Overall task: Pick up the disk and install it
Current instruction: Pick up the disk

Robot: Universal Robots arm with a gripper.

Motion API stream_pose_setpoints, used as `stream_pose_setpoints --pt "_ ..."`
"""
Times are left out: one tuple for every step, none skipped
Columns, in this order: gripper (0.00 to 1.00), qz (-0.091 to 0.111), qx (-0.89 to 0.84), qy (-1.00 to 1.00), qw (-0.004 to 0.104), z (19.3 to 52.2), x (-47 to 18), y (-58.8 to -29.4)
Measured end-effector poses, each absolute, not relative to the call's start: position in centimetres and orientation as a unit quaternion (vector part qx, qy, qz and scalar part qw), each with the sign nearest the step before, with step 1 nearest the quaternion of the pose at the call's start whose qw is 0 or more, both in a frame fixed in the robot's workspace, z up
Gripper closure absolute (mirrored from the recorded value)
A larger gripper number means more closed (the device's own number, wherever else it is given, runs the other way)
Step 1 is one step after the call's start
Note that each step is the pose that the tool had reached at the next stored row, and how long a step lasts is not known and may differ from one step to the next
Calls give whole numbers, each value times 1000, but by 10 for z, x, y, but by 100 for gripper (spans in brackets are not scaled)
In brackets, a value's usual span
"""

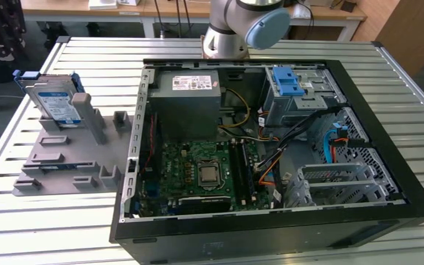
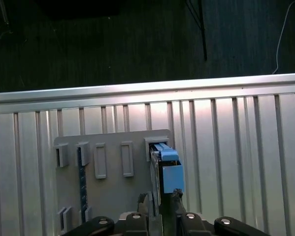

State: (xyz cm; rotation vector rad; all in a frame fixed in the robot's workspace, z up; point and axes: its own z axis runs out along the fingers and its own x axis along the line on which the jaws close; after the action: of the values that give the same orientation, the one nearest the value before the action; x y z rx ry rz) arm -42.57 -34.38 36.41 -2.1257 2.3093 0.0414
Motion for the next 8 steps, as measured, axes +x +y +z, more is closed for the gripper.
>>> stream_pose_setpoints --pt "71 13 -677 736 1 364 -426 -344" --pt "65 13 -677 736 2 364 -426 -344" --pt "65 12 -677 736 2 363 -426 -344" --pt "59 11 -677 736 3 362 -426 -344" --pt "53 10 -678 735 5 360 -427 -344" --pt "53 9 -679 734 6 359 -427 -343" --pt "47 9 -681 732 6 357 -428 -343" --pt "47 8 -683 731 7 356 -428 -343"
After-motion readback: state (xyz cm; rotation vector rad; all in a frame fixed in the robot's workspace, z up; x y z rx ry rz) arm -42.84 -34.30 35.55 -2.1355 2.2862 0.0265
